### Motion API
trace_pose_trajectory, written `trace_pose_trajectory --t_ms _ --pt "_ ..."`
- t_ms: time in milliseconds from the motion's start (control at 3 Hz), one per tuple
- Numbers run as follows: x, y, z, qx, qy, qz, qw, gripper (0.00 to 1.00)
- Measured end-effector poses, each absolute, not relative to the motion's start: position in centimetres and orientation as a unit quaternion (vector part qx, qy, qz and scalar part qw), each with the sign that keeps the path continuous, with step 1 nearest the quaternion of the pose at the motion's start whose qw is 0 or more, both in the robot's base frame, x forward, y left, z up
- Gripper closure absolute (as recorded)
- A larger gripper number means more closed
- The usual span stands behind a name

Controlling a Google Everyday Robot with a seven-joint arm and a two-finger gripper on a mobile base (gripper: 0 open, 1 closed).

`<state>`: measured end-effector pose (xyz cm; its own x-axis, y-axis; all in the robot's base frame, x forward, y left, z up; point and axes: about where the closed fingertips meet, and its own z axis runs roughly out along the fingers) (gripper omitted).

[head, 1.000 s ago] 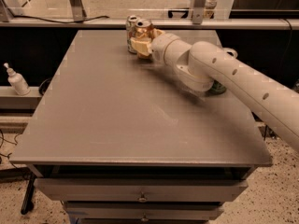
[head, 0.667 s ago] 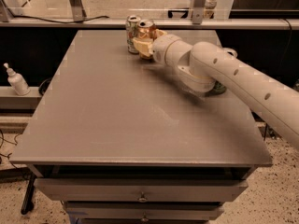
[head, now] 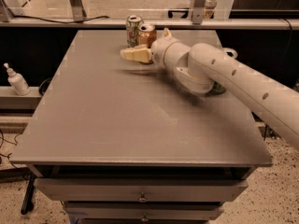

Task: Move orange can near 7up can

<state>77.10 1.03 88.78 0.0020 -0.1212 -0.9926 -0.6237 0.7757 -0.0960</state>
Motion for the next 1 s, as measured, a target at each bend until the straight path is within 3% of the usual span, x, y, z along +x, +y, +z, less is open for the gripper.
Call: trace_pose_trajectory --t_ms 1000 --pt "73.0 -4.0 92.4 -0.299 0.674 0.148 0.659 0.0"
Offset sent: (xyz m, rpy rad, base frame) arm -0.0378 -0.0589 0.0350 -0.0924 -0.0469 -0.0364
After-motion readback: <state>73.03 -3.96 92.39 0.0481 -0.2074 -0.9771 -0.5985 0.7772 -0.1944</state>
